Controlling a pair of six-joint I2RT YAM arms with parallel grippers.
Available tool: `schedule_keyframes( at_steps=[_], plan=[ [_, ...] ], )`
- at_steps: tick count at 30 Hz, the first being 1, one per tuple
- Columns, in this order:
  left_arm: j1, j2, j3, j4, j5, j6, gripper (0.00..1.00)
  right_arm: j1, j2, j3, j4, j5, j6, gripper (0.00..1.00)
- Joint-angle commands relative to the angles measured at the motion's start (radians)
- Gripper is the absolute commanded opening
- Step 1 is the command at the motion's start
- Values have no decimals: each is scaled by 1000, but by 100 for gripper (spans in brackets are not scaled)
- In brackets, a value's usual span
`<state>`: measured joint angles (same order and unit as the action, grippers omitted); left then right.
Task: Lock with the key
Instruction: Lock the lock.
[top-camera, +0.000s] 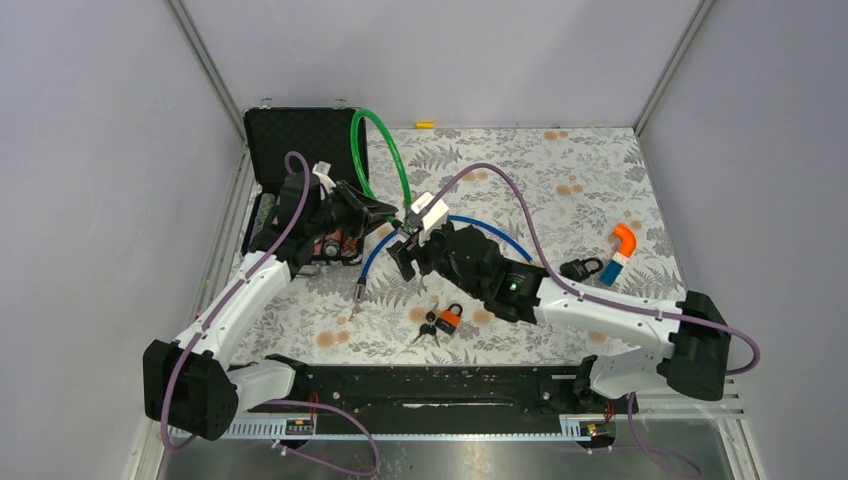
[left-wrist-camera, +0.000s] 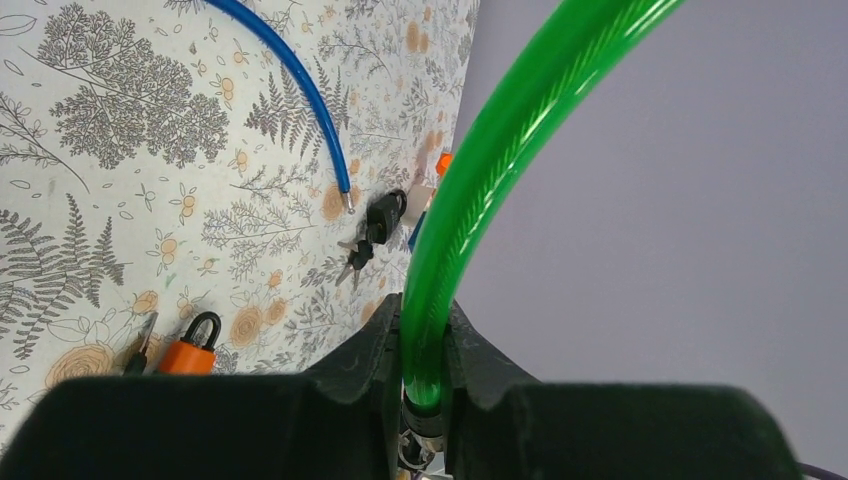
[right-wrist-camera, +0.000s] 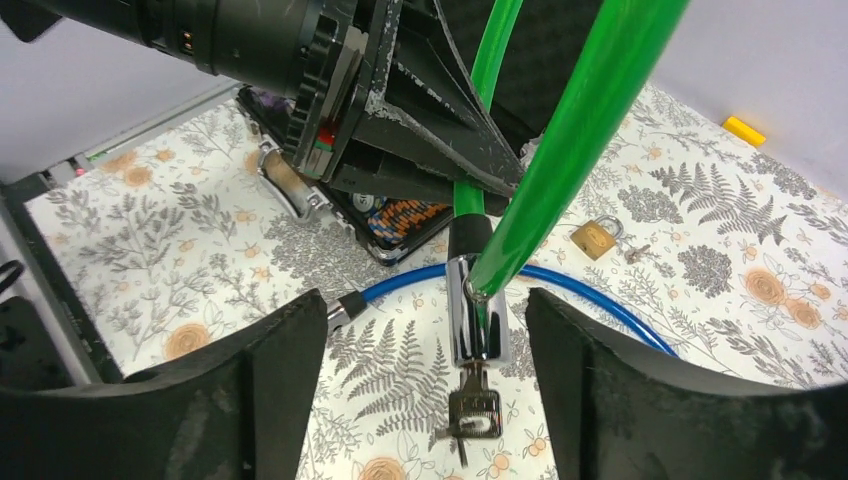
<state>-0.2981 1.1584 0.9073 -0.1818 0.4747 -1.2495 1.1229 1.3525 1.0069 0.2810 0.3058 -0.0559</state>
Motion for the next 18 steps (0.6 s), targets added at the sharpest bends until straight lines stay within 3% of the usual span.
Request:
schedule_keyframes(
  at_steps=[1, 4, 9, 18],
  plan=[
    [2, -22, 13, 115, 18, -22, 0, -18, -102, 54, -89, -43, 117, 83],
    [2, -26, 4, 155, 24, -27, 0, -40, -164, 23, -112, -82, 175, 88],
    [2, -31, -10, 221, 44, -47, 0, -96, -249, -30, -152, -176, 319, 89],
    [3, -50, -18, 259, 57, -59, 0, -173, -231, -75, -134, -285, 475, 67]
  ],
)
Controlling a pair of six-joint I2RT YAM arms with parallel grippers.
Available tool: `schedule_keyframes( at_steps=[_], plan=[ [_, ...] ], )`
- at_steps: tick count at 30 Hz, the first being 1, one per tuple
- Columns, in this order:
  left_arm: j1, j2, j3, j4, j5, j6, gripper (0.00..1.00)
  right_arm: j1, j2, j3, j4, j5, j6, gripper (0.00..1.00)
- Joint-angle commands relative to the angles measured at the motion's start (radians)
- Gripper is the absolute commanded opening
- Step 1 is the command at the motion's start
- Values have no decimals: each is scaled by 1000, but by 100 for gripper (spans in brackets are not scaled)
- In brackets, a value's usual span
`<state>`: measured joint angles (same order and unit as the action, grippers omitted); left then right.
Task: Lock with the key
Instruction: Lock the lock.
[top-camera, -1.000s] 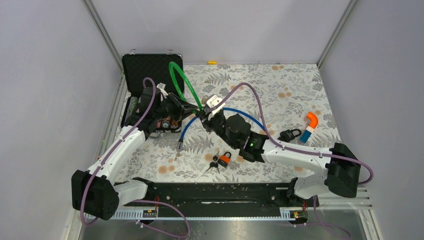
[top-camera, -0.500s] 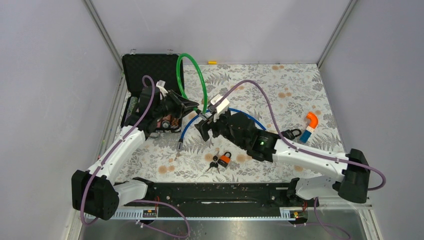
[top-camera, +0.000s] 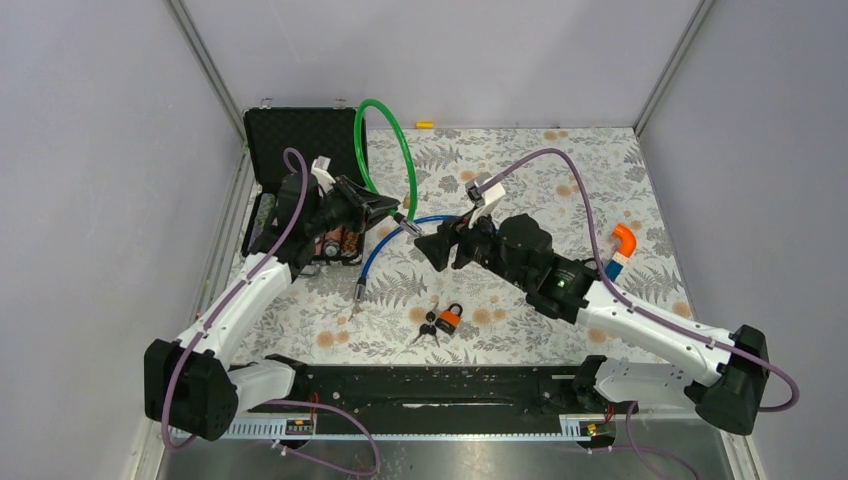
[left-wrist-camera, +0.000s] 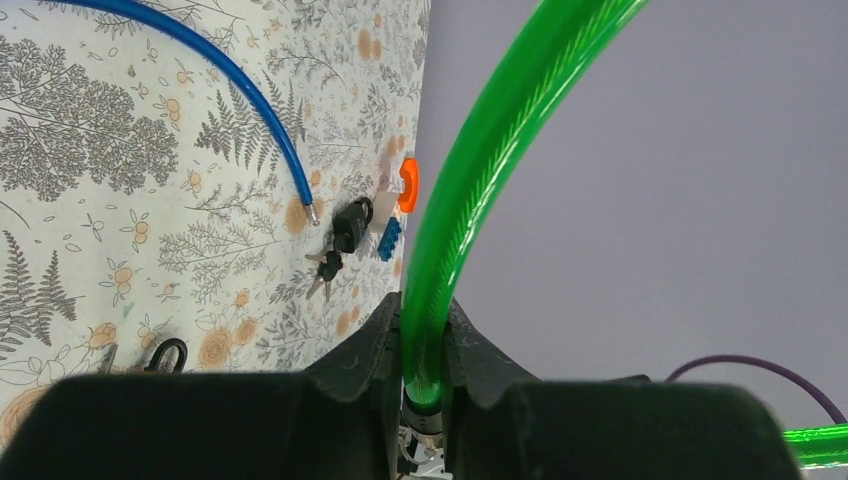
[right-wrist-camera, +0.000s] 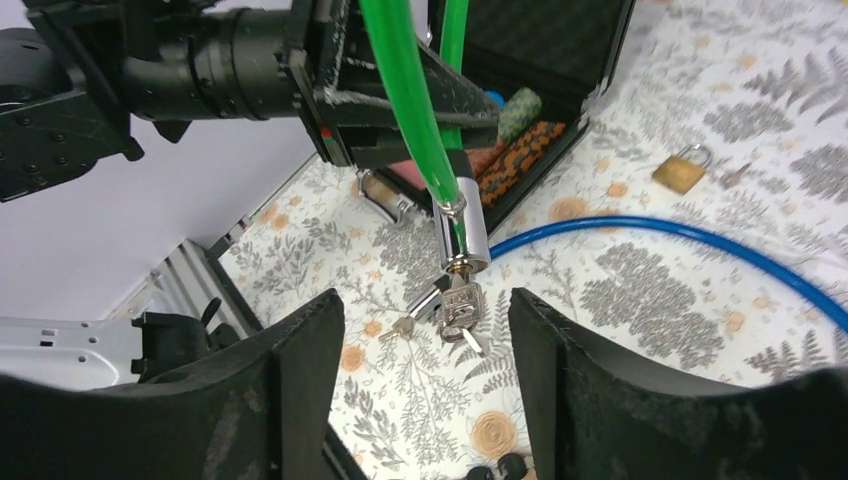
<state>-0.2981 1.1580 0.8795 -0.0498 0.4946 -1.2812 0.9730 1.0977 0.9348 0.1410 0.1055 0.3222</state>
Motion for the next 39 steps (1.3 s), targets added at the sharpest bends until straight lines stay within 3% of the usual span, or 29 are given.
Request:
schedule_keyframes(
  at_steps=[1, 9, 18, 23, 35, 39],
  plan=[
    [3, -52, 10, 127, 39, -27, 0, -30, 32, -2, 13, -98, 106, 66],
    [3, -64, 14, 124, 39, -29, 0, -66, 87, 8, 47, -185, 141, 51],
    [4, -63, 22, 99, 30, -26, 0, -67, 105, 10, 51, -159, 57, 0],
    [4, -49, 32, 75, 25, -28, 0, -64, 108, -23, 111, -99, -120, 0],
    [4, 3, 93, -57, -18, -6, 0, -1, 136, -178, 487, 116, -739, 0],
    [4, 12, 114, -81, -42, 9, 0, 13, 143, -172, 495, 137, -808, 0]
  ],
)
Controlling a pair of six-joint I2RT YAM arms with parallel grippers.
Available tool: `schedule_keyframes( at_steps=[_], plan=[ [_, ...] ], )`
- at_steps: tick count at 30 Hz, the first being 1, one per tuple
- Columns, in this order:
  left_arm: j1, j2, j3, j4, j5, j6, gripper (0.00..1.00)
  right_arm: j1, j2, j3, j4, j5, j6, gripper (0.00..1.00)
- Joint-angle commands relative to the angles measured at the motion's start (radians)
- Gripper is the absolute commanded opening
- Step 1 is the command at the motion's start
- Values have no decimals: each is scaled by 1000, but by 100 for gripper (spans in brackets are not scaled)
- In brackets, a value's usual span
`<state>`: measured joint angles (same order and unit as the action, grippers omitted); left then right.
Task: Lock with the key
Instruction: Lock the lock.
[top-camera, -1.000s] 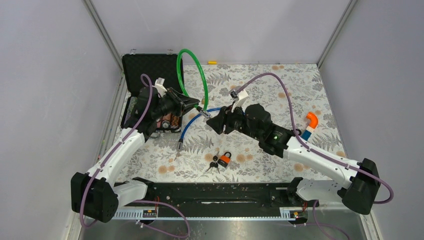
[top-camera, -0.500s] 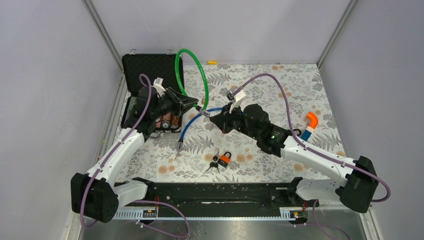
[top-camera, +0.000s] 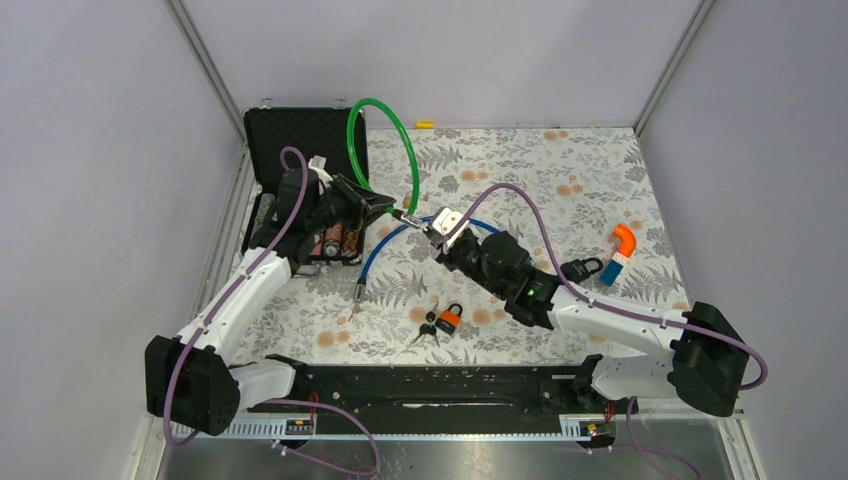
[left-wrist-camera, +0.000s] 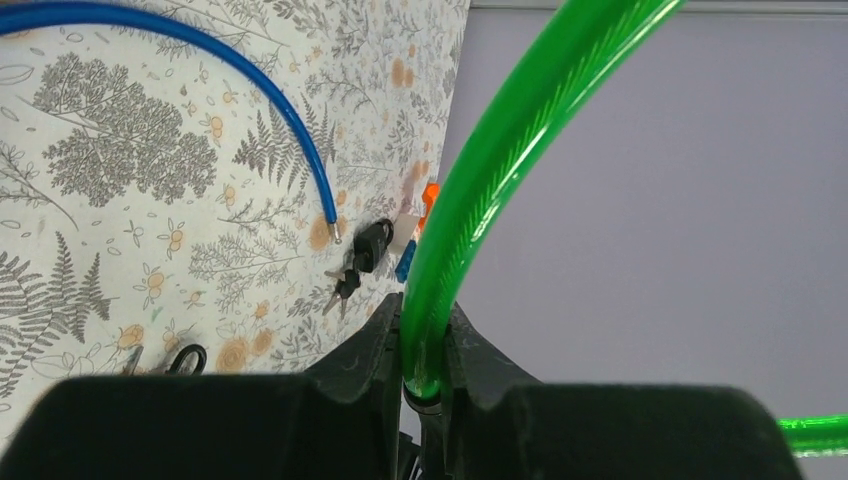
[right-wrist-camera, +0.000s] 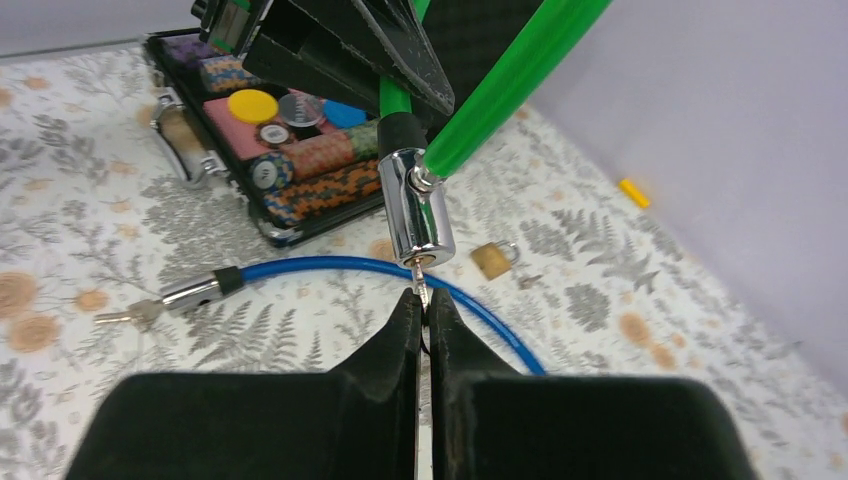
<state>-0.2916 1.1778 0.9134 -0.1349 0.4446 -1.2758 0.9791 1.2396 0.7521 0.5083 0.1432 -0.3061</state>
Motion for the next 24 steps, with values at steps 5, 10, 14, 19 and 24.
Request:
schedule_keyframes(
  at_steps=[5, 10, 14, 19, 24],
  plan=[
    [1, 1, 105, -28, -40, 39, 0, 7, -59, 21, 16, 63, -134, 0],
    [29, -5, 132, -72, -94, 90, 0, -6, -137, 114, -306, 21, -87, 0],
    [48, -20, 132, -96, -141, 114, 0, -38, -201, 125, -384, -52, -41, 0],
    [52, -24, 120, -103, -167, 115, 0, -59, -230, 151, -447, -105, 25, 0],
    [55, -19, 118, -84, -166, 124, 0, -75, -225, 174, -466, -67, 97, 0]
  ],
)
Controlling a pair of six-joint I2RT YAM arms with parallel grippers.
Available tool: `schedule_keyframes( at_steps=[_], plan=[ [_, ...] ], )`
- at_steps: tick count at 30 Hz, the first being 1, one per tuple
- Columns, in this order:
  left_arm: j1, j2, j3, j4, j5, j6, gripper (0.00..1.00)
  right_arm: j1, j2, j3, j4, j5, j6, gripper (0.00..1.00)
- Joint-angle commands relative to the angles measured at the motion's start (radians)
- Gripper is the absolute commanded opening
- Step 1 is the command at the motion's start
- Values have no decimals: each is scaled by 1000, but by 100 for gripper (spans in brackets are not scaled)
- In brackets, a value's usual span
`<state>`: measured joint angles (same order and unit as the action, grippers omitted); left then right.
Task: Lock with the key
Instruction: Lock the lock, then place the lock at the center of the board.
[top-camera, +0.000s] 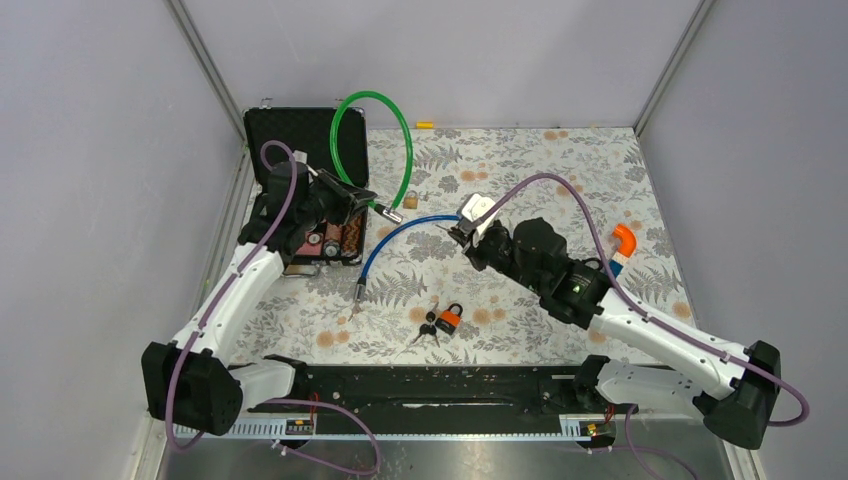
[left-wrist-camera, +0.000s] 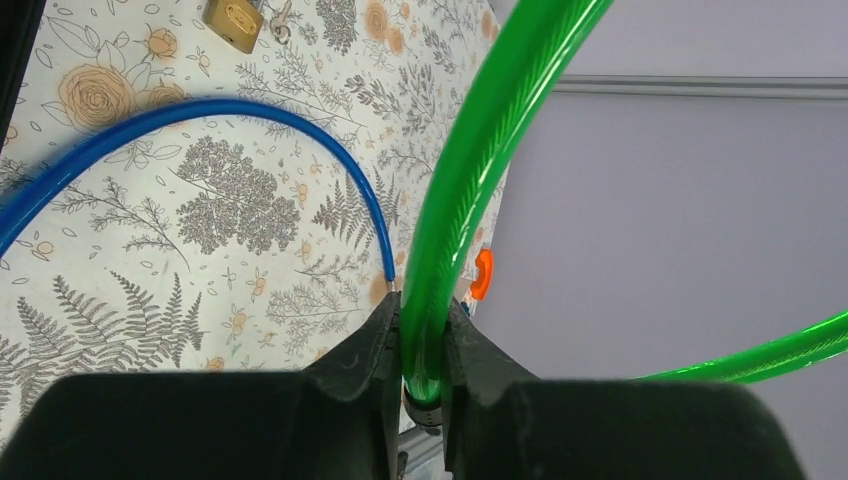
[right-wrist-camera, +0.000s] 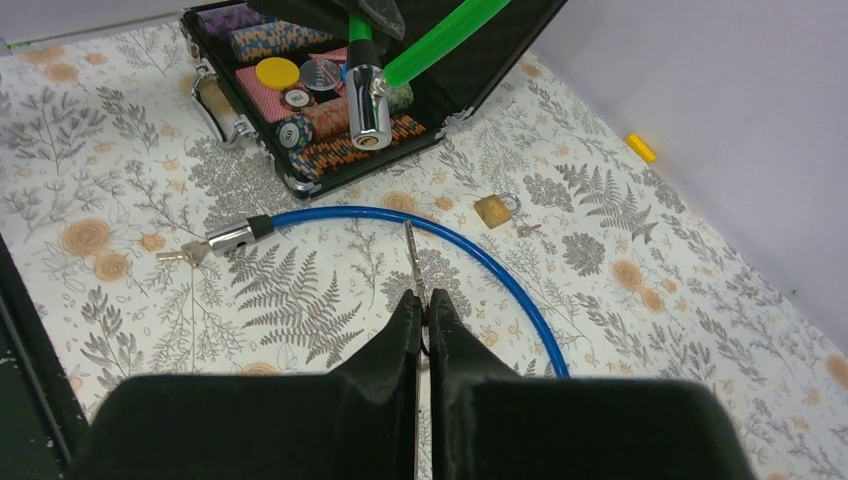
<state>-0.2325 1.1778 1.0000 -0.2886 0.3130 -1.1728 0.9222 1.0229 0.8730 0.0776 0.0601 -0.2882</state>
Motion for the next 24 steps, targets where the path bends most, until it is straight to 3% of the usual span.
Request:
schedule_keyframes(
  at_steps=[1, 7, 13, 17, 21, 24],
  plan=[
    [-6, -12, 38, 74, -37, 27, 0, -30, -7, 58, -36, 24, 108, 0],
    [-87, 97, 86, 173, -139, 71, 0, -183, -14, 52, 5, 37, 334, 0],
    [-208, 390, 233, 408, -197, 69, 0, -355, -3, -1, 152, 9, 603, 0],
    [-244, 646, 382, 522, -213, 40, 0, -427, 95, 56, 151, -27, 668, 0],
    [-261, 880, 541, 587, -206, -3, 0, -590, 251, 135, 162, -238, 868, 0],
    [-293, 1020, 667, 639, -222, -12, 0, -641, 385, 210, 154, -309, 906, 0]
  ],
)
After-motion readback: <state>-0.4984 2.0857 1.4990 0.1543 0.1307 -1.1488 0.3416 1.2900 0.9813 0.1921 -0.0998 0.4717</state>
